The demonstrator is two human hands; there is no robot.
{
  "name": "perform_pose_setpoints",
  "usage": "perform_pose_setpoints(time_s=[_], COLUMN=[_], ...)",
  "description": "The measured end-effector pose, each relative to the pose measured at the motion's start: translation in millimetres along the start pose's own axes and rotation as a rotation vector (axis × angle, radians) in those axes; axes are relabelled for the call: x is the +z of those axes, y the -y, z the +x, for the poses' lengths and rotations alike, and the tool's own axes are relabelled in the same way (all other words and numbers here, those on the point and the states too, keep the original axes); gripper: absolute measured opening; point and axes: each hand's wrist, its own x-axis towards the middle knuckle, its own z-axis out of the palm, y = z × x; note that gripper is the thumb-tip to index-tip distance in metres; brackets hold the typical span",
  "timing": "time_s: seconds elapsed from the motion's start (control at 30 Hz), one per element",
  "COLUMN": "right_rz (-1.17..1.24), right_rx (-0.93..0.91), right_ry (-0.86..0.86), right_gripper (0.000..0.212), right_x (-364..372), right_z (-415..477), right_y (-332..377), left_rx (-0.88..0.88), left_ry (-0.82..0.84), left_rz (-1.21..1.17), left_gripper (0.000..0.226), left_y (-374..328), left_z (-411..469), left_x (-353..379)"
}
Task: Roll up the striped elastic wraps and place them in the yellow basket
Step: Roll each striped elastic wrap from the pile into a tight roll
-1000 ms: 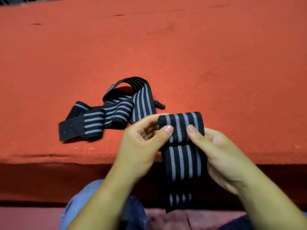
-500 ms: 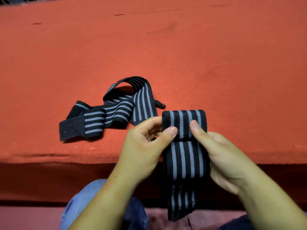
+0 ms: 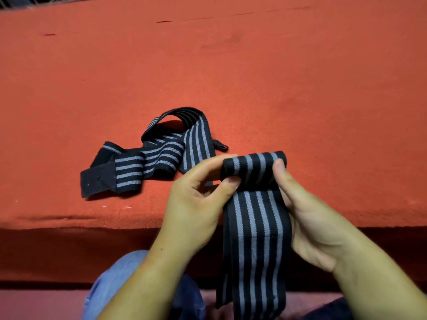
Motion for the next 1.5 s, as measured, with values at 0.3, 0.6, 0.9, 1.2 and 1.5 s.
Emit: perform_pose_setpoints(time_s=[0.3, 0.6, 0.9, 1.2, 1.5], right_rz=[-0.012, 0.041, -0.058, -0.221, -0.167], right_rx=[-0.125, -0.209, -0.208, -0.311, -0.286], right_ry=[-0.047, -0.112, -0.094, -0.147, -0.125], right_gripper=[0.046, 0.028, 0.032, 0.036, 0.037], right_x=[6, 1, -5, -8, -4], right_z=[0, 3, 3, 8, 8], right_y=[4, 0, -3, -8, -8], left_rx=[0.086, -0.122, -0.274, -0.250, -0.250], left_ry=[0.034, 0.072, 0.118, 0.102, 0.104], left_rz=[0.070, -0.108, -0.214, -0.250, -0.252], left_gripper=[0.038, 0.039, 0.049, 0.048, 0.037], left_y=[0, 5, 2, 2, 2], left_z=[1, 0, -1, -1, -1], left_x=[-1, -3, 3, 4, 2])
